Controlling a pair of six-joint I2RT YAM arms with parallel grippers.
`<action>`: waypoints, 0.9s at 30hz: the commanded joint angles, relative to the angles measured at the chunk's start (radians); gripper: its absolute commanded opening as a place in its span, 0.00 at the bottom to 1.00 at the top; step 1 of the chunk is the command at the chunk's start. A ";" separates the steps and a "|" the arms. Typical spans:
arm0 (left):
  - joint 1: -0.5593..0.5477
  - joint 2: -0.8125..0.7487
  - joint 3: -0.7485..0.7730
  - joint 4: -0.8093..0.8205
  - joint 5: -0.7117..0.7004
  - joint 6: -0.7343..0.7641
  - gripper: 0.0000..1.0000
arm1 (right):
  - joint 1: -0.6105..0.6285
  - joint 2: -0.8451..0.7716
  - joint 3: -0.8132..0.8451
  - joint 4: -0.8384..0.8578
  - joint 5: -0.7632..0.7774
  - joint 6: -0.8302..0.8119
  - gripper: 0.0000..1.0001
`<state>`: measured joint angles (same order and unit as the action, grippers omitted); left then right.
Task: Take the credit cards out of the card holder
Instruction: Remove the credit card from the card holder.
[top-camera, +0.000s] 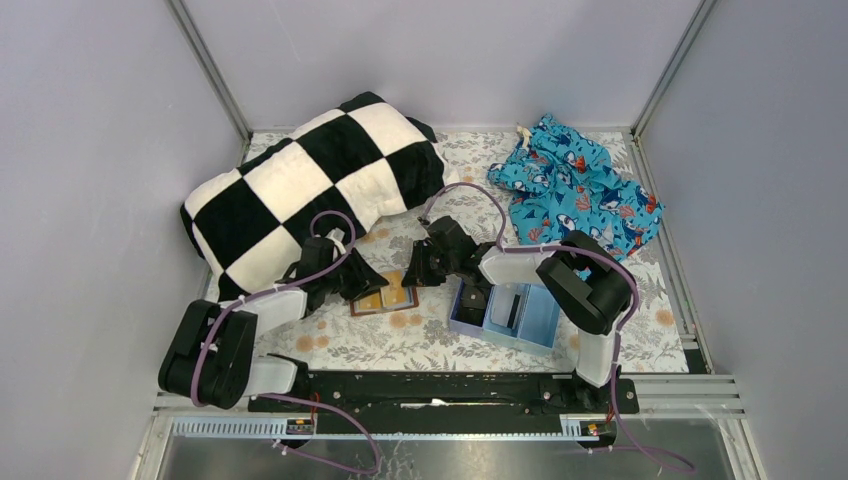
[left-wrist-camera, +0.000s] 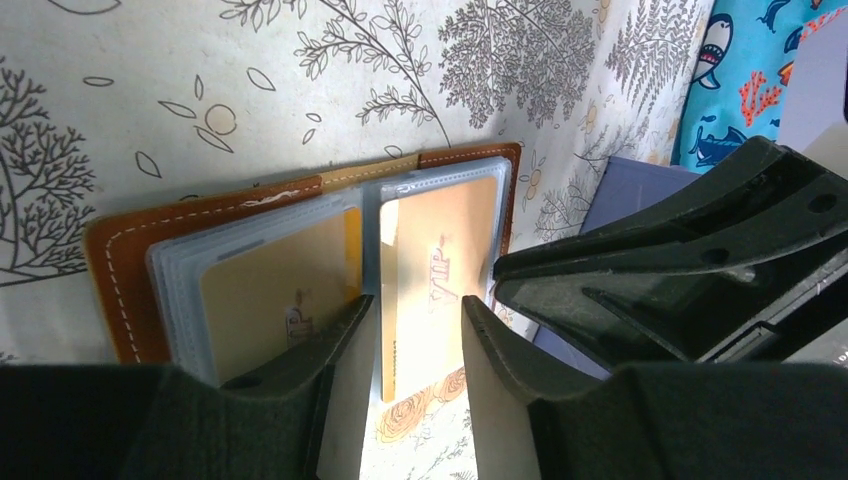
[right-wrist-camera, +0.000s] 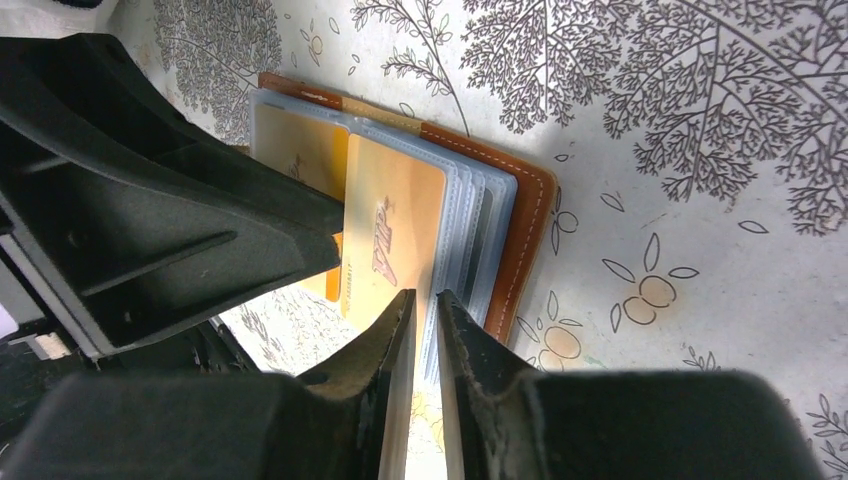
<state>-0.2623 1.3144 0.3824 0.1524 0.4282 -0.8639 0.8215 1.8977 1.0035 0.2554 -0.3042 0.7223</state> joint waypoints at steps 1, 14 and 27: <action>0.015 -0.066 -0.011 -0.026 0.021 0.015 0.43 | -0.003 -0.065 -0.001 -0.006 0.036 -0.030 0.21; 0.022 -0.140 0.000 -0.083 0.037 0.016 0.44 | -0.002 -0.087 0.035 -0.027 0.018 -0.046 0.22; 0.023 -0.091 -0.027 -0.034 0.035 0.011 0.42 | -0.002 -0.108 0.035 -0.066 0.013 -0.068 0.22</action>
<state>-0.2462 1.2167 0.3695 0.0719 0.4595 -0.8627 0.8215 1.8500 1.0126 0.2062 -0.2909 0.6853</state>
